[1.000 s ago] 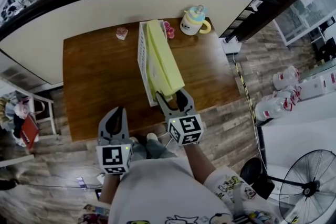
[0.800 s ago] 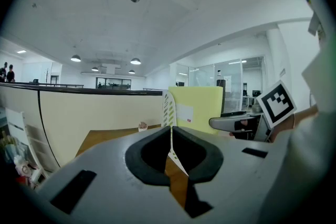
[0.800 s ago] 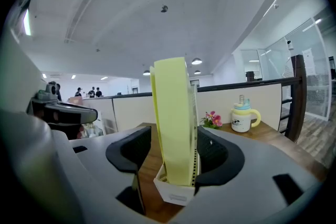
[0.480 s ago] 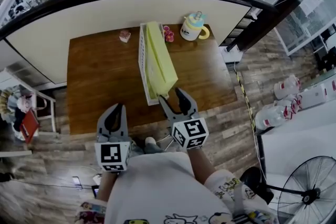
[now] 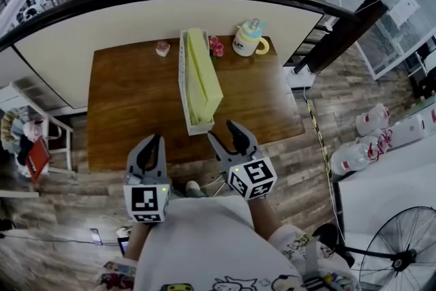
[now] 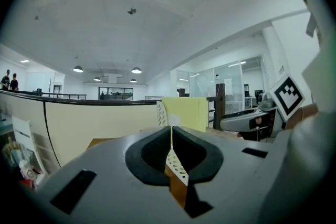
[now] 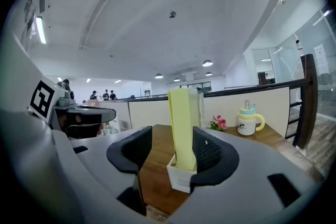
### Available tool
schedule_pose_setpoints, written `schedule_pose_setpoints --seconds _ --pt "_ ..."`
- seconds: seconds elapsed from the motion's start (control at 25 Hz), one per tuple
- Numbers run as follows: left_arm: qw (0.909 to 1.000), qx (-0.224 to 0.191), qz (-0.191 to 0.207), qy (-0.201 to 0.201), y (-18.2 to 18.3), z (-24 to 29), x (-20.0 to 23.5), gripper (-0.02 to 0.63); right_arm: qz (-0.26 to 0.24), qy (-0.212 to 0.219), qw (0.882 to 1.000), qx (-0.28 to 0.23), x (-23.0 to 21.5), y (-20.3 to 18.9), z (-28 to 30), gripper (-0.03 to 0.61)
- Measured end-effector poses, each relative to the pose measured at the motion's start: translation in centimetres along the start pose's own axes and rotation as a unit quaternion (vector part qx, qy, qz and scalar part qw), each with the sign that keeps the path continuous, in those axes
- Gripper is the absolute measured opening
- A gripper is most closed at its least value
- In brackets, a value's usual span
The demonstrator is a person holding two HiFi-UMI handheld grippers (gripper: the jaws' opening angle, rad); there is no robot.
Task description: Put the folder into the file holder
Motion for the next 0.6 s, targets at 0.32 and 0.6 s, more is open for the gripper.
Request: schedule_pose_setpoints --seconds 0.32,0.6 --pt "1.0 0.0 -0.001 -0.005 -0.4 -0.7 -1.5 0.012 0.0 0.014 1.0 -0.003 0.4 -0.4 -2.1 0.132" --pt "0.9999 0.008 -0.003 -0.012 -1.4 -0.8 -2.6 0.012 0.0 0.007 1.0 -0.001 -0.4 -1.4 -3.3 0.069"
Point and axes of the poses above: the fingertips, and each gripper's own axes: z forward along the fingers, x to its left, y out of its top, the point moved 1 cm from there along -z, backward along the fingers, and after that the axes turned 7 degrees about x, right-handed, at the moved point
